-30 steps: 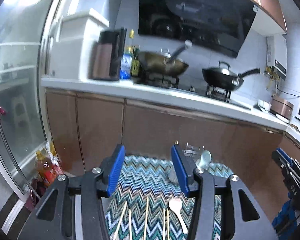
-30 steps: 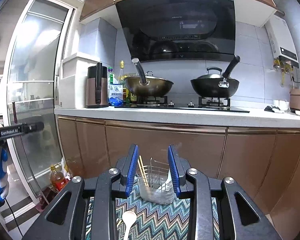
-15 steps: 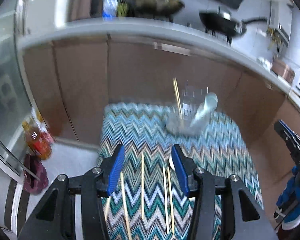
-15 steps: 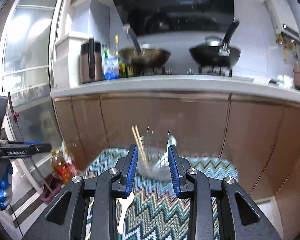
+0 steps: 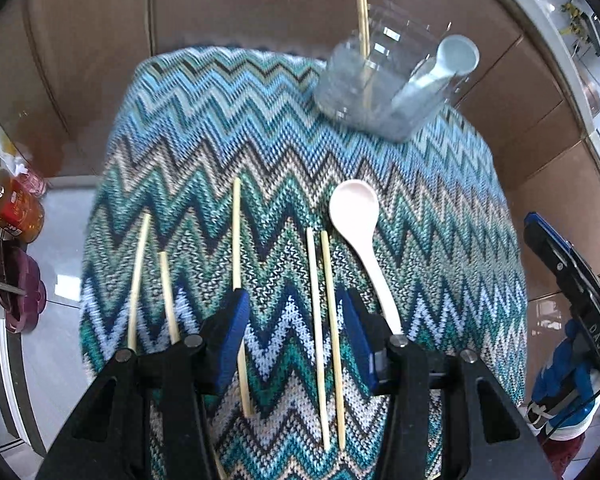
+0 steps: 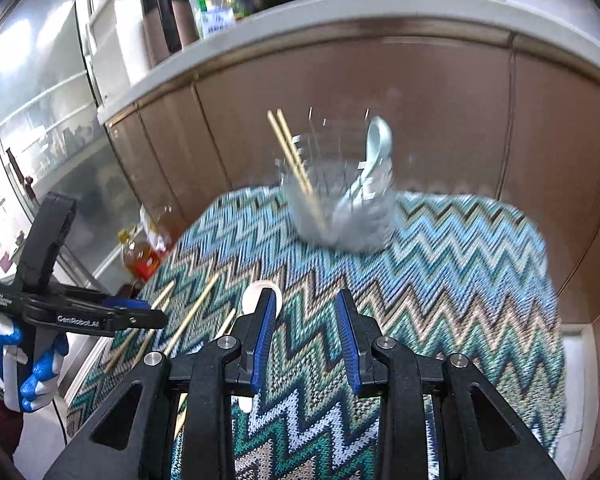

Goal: Organize utensils
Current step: 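Lower both tools toward the remaining spoon and chopsticks on the cloth, then grasp the last white spoon with the right tool and lift it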

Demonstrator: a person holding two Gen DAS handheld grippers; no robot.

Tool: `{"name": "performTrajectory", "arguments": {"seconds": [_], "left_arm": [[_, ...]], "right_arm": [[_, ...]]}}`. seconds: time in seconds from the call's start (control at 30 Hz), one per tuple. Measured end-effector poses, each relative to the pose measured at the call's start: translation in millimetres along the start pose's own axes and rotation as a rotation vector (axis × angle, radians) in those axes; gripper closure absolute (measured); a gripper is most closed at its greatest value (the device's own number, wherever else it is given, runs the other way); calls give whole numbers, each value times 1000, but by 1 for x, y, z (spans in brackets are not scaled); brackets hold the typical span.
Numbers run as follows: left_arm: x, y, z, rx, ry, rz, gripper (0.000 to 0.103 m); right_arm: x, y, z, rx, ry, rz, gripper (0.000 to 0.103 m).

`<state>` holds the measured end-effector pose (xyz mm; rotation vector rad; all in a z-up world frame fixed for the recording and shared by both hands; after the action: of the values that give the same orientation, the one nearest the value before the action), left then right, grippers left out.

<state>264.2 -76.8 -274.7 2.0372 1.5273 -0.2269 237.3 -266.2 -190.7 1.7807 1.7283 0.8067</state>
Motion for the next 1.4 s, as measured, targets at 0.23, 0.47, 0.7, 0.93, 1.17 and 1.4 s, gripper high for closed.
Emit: {"name": "performTrajectory", "arguments": {"seconds": [0.23,0.47,0.7,0.93,1.17,1.4], "left_arm": [[-2,7,30,72,14,34,66],[0,8,52,141,30,50,77],[-1,13,62,175,45,71,80],[-5,17,76,208,63,93,85],[-15,23,98,245,57,91,89],[-11,32,108,268,16,68,91]], "right_arm": [[2,-16,34,78,19,-13,72],[-3,-23,58,125,31,-14,72],[-3,-24,77,145,47,-20,72],[1,-24,88,160,58,-33,72],[9,-21,99,182,76,-74,72],[34,-18,119,234,164,-138,69]]}}
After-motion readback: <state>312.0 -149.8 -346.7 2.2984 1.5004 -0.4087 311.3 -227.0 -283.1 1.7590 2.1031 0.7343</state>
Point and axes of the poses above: each gripper's, at about its wrist camera, not at the fingertips, and z roughly the way its jaws point, x to its left, y to its top, the point moved 9 cm from there along z, roughly the way its jaws point, and after that the axes turned 13 degrees about -y, right-handed, at the moved point
